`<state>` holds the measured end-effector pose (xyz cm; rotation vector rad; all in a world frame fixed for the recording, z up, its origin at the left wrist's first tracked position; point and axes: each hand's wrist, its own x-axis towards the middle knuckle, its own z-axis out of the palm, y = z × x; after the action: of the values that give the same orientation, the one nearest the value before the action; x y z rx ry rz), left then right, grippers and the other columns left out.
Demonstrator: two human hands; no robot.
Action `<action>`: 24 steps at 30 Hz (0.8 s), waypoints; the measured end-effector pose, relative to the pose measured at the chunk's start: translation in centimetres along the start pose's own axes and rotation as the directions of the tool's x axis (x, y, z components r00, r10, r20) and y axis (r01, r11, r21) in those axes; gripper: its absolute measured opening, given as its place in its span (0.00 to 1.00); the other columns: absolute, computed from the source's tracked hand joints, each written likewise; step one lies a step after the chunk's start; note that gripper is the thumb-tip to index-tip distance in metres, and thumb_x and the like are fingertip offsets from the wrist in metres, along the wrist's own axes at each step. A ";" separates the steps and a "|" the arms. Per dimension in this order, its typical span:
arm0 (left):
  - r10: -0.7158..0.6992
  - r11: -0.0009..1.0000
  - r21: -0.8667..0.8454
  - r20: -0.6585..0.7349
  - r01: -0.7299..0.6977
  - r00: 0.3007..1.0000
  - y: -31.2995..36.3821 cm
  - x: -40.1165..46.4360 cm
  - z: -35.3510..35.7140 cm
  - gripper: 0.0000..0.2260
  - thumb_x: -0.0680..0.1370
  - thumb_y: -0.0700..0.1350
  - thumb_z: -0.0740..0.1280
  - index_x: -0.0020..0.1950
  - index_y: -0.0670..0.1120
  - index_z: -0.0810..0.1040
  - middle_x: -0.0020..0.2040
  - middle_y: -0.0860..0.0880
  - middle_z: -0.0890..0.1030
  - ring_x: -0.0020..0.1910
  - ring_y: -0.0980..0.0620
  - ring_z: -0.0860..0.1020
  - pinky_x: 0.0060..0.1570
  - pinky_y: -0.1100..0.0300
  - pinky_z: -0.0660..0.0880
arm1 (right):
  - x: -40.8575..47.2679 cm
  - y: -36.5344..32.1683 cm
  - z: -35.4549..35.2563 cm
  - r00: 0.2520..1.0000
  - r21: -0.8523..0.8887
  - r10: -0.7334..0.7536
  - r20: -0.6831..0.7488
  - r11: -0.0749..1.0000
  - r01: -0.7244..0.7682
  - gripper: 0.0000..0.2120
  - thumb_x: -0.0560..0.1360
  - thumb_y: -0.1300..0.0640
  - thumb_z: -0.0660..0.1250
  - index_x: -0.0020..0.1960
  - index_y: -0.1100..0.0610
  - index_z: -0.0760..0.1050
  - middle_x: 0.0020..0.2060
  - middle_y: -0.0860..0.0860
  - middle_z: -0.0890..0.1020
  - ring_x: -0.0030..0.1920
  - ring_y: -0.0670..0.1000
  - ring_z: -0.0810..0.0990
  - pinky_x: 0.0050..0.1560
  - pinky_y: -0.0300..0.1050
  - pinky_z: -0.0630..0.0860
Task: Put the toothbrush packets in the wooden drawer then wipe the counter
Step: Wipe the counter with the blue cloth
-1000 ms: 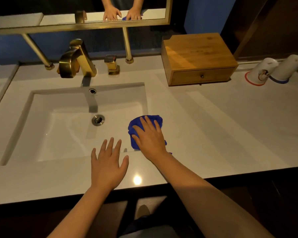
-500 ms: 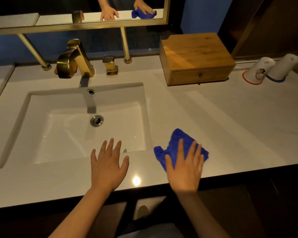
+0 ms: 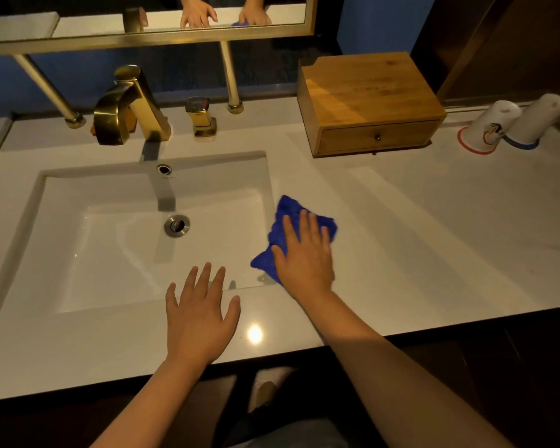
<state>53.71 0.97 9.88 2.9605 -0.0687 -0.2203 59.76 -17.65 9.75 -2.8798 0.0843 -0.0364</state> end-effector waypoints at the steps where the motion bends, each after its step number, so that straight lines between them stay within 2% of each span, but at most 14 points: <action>1: -0.001 1.000 0.004 -0.001 0.001 1.000 0.0 0.0 0.0 0.33 0.73 0.63 0.42 0.74 0.51 0.61 0.76 0.49 0.60 0.76 0.49 0.55 0.72 0.45 0.47 | 0.1 -1.0 0.4 0.999 -0.003 -0.051 0.009 0.999 0.051 0.27 0.77 0.48 0.54 0.73 0.56 0.58 0.73 0.60 0.62 0.73 0.60 0.58 0.73 0.58 0.53; 5: -0.006 1.000 0.022 0.010 0.005 1.000 0.0 -0.1 -0.1 0.34 0.73 0.63 0.41 0.75 0.52 0.60 0.77 0.49 0.60 0.76 0.49 0.55 0.72 0.45 0.47 | 0.5 -2.0 0.8 0.980 0.054 -0.196 0.026 0.979 0.194 0.21 0.78 0.52 0.55 0.69 0.58 0.65 0.71 0.59 0.66 0.72 0.59 0.61 0.72 0.57 0.55; 7: -0.007 1.000 0.024 0.011 0.007 1.000 0.0 0.0 -0.2 0.34 0.73 0.63 0.40 0.75 0.51 0.60 0.77 0.49 0.59 0.76 0.49 0.55 0.72 0.45 0.47 | 0.3 -1.8 0.5 0.930 0.114 -0.361 0.073 0.929 0.352 0.20 0.79 0.51 0.54 0.68 0.58 0.67 0.70 0.58 0.68 0.71 0.58 0.64 0.72 0.55 0.56; 9: -0.004 1.000 0.020 0.010 0.004 1.000 0.1 0.0 -0.2 0.34 0.73 0.63 0.40 0.75 0.51 0.59 0.77 0.49 0.59 0.77 0.49 0.54 0.72 0.44 0.47 | -0.5 -1.3 -0.2 0.897 0.157 -0.434 0.088 0.895 0.418 0.20 0.78 0.50 0.51 0.66 0.57 0.69 0.69 0.57 0.70 0.67 0.57 0.68 0.70 0.53 0.60; 10: -0.002 1.000 0.025 0.013 0.002 1.000 0.1 -0.1 -0.2 0.34 0.73 0.63 0.40 0.75 0.52 0.58 0.77 0.49 0.58 0.77 0.49 0.53 0.72 0.45 0.47 | -0.9 -0.9 -0.5 0.914 0.185 -0.402 0.063 0.904 0.385 0.20 0.78 0.51 0.51 0.65 0.57 0.70 0.68 0.56 0.70 0.66 0.57 0.70 0.68 0.51 0.63; 12: 0.003 1.000 0.027 0.012 -0.003 1.000 0.1 -0.1 -0.2 0.33 0.73 0.63 0.39 0.76 0.53 0.55 0.78 0.50 0.56 0.77 0.50 0.52 0.73 0.45 0.46 | -2.1 0.4 -0.9 0.969 0.226 -0.246 -0.036 0.942 0.248 0.20 0.77 0.51 0.52 0.65 0.57 0.69 0.69 0.56 0.68 0.66 0.57 0.69 0.65 0.50 0.67; 15: -0.005 1.000 -0.007 -0.001 0.005 1.000 0.0 -0.2 -0.2 0.33 0.73 0.64 0.41 0.76 0.53 0.53 0.78 0.50 0.54 0.77 0.50 0.51 0.73 0.46 0.46 | -4.1 2.8 -1.2 0.989 0.220 0.048 -0.138 0.975 -0.017 0.21 0.78 0.51 0.56 0.69 0.57 0.65 0.72 0.58 0.64 0.72 0.57 0.61 0.71 0.53 0.60; 17: -0.045 0.996 -0.074 -0.006 0.045 0.999 0.2 -0.1 -0.5 0.33 0.73 0.63 0.44 0.77 0.52 0.52 0.78 0.49 0.53 0.77 0.50 0.51 0.73 0.47 0.46 | -4.8 4.0 -1.3 0.965 0.177 0.180 -0.190 0.973 -0.146 0.23 0.79 0.48 0.53 0.71 0.56 0.63 0.73 0.59 0.61 0.74 0.58 0.58 0.72 0.54 0.55; 20: -0.158 0.973 -0.172 -0.016 0.153 0.987 1.0 0.6 -0.6 0.31 0.75 0.62 0.46 0.77 0.51 0.51 0.78 0.47 0.54 0.77 0.49 0.51 0.74 0.47 0.46 | -4.4 5.2 -1.3 0.928 0.121 0.310 -0.207 0.949 -0.291 0.24 0.79 0.48 0.53 0.73 0.54 0.58 0.74 0.61 0.57 0.75 0.59 0.53 0.73 0.57 0.52; 24: -0.216 0.974 -0.086 -0.055 0.211 0.975 1.7 1.0 -0.1 0.30 0.76 0.61 0.44 0.76 0.50 0.53 0.78 0.47 0.56 0.77 0.48 0.53 0.73 0.46 0.49 | -1.9 6.4 -1.5 0.930 0.104 0.351 -0.110 0.934 -0.341 0.28 0.76 0.49 0.57 0.74 0.53 0.56 0.75 0.61 0.54 0.75 0.59 0.48 0.73 0.58 0.47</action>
<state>54.62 -0.71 10.15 2.8895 0.2617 -0.1508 57.43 -24.10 9.55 -2.7331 0.5994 -0.1523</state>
